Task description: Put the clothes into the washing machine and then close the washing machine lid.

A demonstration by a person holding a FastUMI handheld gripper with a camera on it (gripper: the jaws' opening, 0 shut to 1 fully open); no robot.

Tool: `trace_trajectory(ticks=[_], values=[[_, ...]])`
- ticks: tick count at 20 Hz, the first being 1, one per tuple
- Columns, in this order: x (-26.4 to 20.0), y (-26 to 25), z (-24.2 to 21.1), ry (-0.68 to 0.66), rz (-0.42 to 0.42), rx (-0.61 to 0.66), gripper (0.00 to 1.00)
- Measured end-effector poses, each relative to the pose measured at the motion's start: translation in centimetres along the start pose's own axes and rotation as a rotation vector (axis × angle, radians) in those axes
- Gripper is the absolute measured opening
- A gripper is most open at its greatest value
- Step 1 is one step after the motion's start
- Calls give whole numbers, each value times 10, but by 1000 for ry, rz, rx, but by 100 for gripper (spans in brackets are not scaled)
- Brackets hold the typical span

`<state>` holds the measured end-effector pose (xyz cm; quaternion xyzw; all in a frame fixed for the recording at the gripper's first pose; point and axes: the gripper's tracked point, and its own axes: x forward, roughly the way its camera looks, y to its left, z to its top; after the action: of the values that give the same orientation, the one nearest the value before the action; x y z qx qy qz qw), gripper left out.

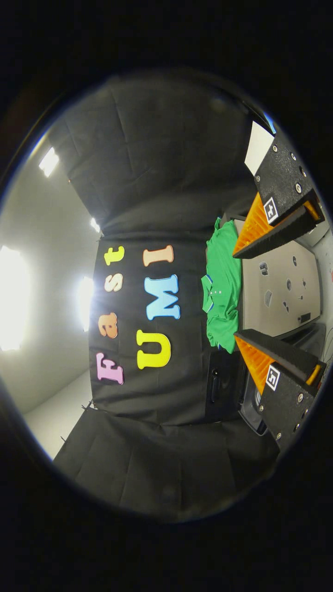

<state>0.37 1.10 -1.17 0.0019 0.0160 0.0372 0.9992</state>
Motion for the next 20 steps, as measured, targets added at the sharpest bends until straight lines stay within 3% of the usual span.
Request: trace_trajectory(ticks=[9,20], values=[[22,-2,26,-8,0,-12,95],[130,-21,56,25,9,-23,95]])
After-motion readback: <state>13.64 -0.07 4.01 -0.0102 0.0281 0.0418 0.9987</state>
